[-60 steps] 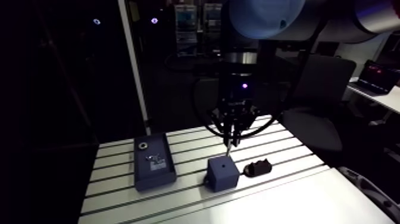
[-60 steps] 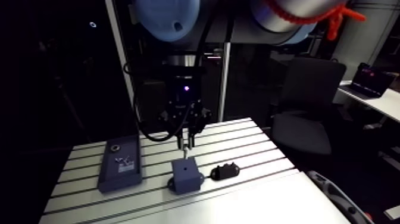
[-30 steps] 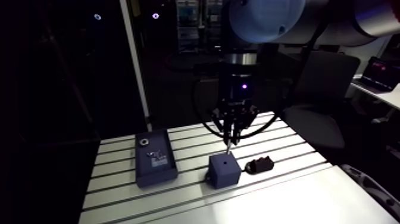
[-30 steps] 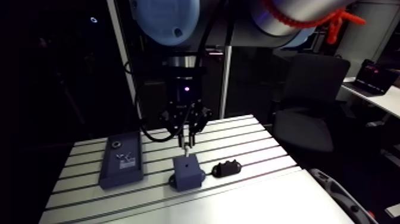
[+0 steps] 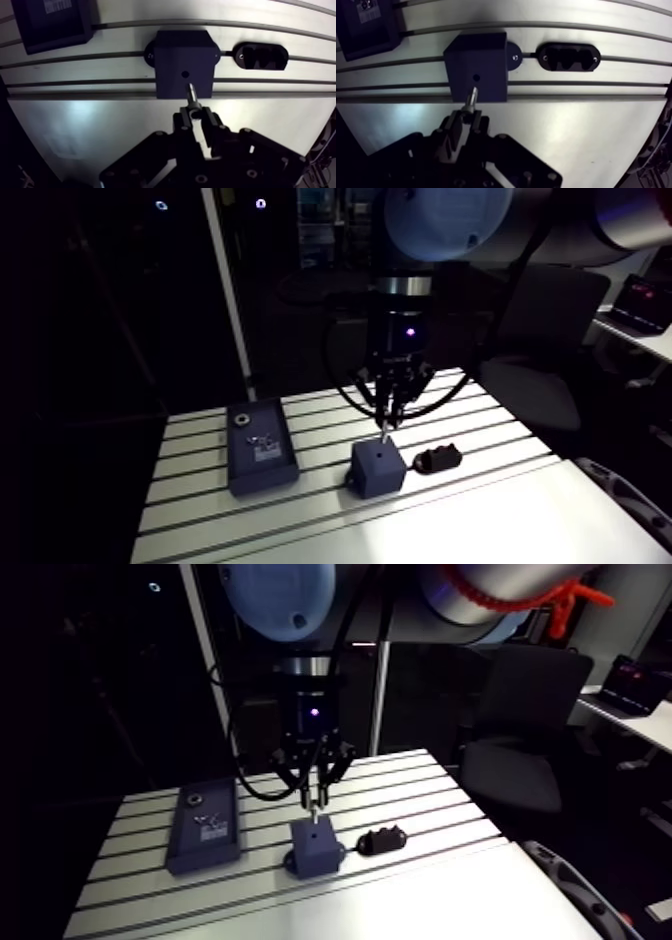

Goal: Pick up the M10 bolt and insert it into the hole until fully seated.

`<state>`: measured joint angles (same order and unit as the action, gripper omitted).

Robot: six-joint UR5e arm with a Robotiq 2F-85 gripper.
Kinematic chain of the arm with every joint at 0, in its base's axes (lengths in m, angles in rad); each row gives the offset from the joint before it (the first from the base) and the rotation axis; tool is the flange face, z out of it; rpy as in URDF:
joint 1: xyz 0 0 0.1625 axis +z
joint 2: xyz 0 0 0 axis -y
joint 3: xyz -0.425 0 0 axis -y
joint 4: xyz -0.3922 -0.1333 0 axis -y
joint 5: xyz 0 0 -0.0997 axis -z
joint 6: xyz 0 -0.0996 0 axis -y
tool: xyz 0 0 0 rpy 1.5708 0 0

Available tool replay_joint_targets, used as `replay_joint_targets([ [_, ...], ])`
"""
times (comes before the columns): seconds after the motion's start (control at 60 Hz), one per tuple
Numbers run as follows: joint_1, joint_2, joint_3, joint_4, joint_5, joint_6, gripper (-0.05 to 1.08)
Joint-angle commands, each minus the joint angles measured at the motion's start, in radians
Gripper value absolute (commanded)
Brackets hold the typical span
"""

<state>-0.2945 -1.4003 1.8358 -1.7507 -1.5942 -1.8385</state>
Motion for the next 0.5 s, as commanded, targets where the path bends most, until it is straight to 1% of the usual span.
replay_joint_targets([
  [0.017, 0.004, 0.022, -0.002, 0.0, -0.002, 0.0, 1.08],
  [0.5, 0.012, 0.025, -0.013, 0.015, -0.003, 0.0, 1.08],
])
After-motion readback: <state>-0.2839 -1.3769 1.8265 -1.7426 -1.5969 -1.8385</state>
